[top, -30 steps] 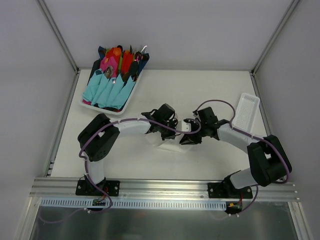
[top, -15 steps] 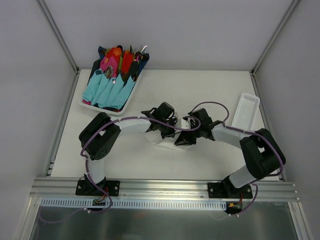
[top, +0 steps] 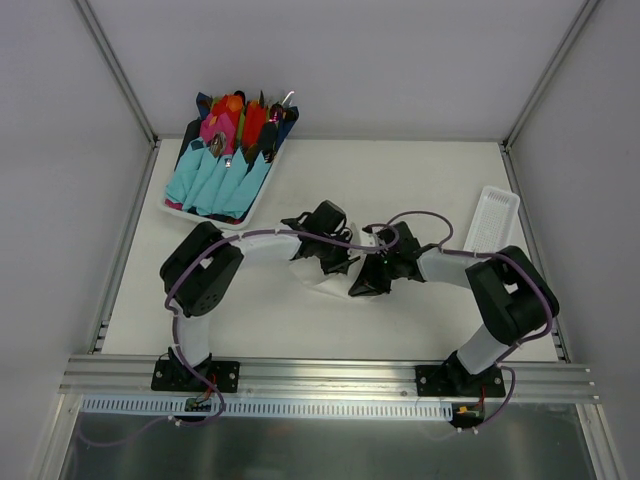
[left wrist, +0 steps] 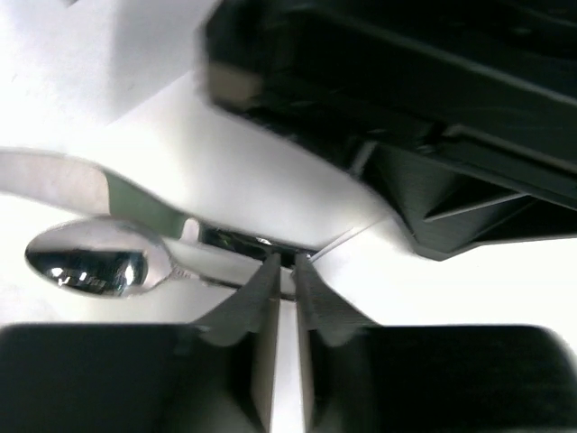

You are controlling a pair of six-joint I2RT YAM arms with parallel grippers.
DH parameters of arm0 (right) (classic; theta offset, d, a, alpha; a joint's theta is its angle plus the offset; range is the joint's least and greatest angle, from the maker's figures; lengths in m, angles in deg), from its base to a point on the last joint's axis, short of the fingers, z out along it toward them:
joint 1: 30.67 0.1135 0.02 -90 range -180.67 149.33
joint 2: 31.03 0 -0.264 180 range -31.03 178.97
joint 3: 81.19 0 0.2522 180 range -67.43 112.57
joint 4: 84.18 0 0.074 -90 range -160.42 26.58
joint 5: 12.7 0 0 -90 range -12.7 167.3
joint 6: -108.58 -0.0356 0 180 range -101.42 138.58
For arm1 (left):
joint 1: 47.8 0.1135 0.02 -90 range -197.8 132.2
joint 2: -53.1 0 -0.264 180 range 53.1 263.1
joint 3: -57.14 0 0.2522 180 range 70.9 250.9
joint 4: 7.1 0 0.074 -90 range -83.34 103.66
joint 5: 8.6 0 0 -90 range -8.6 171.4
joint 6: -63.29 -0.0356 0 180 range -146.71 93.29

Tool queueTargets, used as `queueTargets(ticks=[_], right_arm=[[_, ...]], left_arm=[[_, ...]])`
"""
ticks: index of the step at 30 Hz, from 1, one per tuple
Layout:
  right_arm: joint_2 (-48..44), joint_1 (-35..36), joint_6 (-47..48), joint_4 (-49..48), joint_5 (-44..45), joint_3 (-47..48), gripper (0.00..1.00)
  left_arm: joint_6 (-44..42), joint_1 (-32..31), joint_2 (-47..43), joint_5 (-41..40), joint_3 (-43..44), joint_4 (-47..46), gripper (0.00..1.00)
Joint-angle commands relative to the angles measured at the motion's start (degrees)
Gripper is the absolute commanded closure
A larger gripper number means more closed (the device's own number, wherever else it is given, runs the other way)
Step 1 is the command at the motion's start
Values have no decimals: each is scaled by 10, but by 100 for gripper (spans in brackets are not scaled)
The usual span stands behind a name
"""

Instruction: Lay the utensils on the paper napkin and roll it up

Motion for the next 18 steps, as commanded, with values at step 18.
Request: queueTargets(ticks=[18], right_arm=[[13, 5, 19, 35, 48, -3, 87]], left_arm=[[327, 44, -136, 171, -61, 51, 83]])
